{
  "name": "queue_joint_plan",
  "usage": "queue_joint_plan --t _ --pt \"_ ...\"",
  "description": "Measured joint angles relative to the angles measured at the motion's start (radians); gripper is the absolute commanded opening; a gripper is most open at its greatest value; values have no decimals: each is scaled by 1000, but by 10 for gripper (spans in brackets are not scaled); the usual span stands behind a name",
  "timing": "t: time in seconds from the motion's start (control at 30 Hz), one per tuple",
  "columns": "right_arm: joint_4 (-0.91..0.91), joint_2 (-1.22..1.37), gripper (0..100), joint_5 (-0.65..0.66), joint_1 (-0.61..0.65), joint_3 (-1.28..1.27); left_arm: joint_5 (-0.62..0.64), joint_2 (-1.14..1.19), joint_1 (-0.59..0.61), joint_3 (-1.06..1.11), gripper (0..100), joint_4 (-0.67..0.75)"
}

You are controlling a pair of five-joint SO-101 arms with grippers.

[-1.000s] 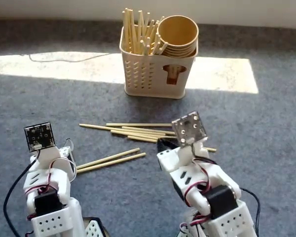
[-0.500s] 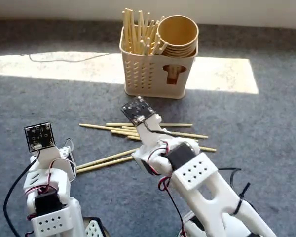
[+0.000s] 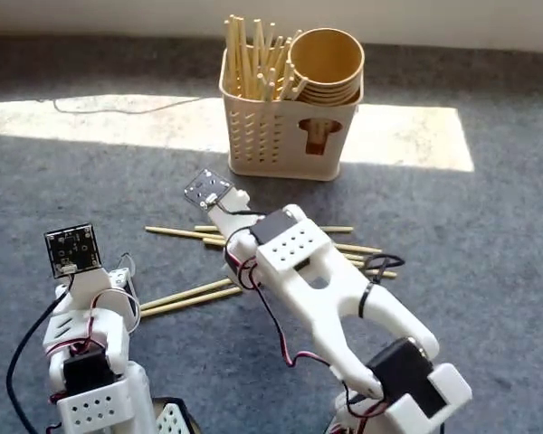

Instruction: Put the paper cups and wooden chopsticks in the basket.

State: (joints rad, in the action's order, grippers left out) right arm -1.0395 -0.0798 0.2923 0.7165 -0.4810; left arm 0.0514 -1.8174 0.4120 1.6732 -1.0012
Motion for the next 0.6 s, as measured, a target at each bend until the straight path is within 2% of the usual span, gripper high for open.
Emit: queue_joint_plan --t 0.2,0.6 --pt "2 104 139 51 -6 61 0 0 0 0 181 0" --pt "92 215 139 54 -52 72 0 0 0 0 181 0"
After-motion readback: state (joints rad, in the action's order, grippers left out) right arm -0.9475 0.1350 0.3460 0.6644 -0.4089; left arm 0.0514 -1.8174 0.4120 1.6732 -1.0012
